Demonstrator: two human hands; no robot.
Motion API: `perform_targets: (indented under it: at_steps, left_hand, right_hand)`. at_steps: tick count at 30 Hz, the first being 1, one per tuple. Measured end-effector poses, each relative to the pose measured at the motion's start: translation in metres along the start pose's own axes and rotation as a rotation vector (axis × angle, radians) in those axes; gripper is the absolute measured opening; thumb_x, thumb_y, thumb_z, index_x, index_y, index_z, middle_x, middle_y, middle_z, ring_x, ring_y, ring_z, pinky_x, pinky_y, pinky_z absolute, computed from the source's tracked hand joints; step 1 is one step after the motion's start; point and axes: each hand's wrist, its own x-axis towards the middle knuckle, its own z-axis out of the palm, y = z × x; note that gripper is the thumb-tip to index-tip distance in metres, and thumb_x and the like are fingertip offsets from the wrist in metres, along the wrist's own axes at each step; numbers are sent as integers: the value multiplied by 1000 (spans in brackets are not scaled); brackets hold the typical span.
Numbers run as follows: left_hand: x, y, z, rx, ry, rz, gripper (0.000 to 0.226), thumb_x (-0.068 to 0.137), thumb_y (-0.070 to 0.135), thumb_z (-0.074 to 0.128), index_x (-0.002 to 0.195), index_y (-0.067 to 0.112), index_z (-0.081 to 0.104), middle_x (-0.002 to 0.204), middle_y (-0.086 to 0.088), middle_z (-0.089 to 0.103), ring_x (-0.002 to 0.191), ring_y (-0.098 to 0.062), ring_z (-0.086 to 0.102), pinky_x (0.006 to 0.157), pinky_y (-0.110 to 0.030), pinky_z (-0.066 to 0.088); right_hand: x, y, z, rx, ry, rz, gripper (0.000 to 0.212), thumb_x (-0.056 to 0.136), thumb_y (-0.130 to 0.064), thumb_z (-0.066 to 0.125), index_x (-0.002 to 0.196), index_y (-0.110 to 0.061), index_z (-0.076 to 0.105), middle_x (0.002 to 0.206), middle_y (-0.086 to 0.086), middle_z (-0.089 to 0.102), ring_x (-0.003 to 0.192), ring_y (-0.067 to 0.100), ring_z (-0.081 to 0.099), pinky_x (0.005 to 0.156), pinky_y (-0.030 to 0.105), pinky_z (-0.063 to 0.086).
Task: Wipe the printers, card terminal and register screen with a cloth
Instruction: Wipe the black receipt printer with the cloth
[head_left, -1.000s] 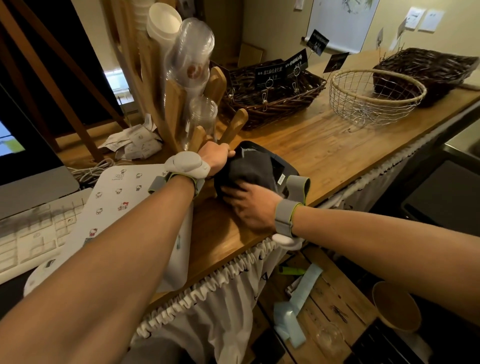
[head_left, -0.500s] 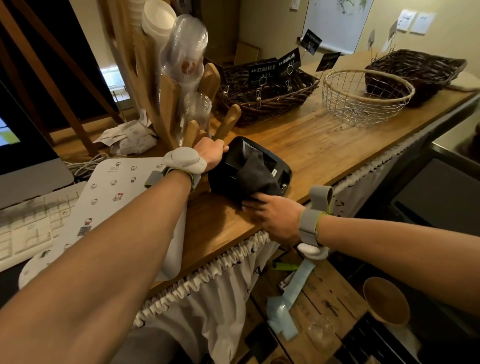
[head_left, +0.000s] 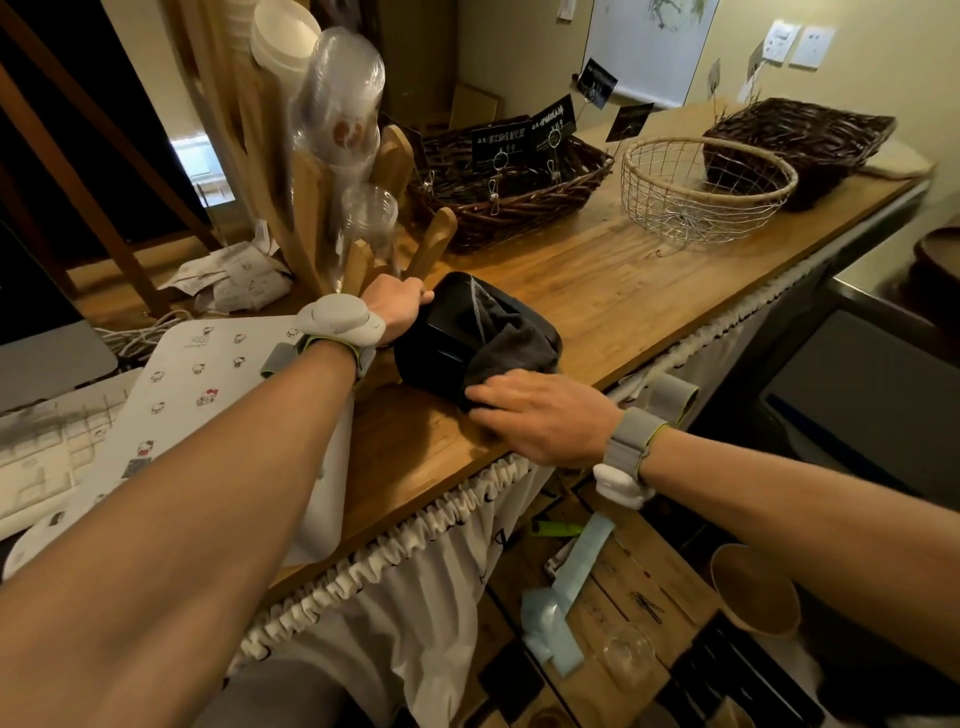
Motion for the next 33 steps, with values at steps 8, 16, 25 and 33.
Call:
perform_targets:
  at_steps: [8,16,25,33]
  left_hand:
    - [-2,2,0,12,-2,-15,44,95,29,41,125,3,60,130,-7,62,119,-25,54,101,-34,36]
    - [-3,3,-4,14,8,-28,40,95,29,42,116,5,65,125,-5,64,114,-24,55,88,-30,35]
    - [-1,-2,-2,-389,-1,-142,34,100,24,38,112,9,65,121,-2,66,95,-14,56,71,-23,40]
    - [-2,-4,-4,-454,52,-183,36,99,27,36,111,9,65,112,-7,62,102,-22,58,91,-30,44]
  right_hand:
    - [9,3,24,225,-183,779,85,92,-42,49,149,-7,-3,158,12,-7,146,28,-5,119,44,6]
    - [76,14,28,111,-44,638,65,97,-27,38,149,-6,5,158,14,1,146,30,-1,117,44,3]
    - [111,23,32,186,70,718,59,93,-24,46,144,-5,23,153,13,22,144,31,10,118,42,7]
    - [146,37,22,152,16,725,64,83,-38,59,132,-5,34,136,13,40,132,34,28,113,44,19]
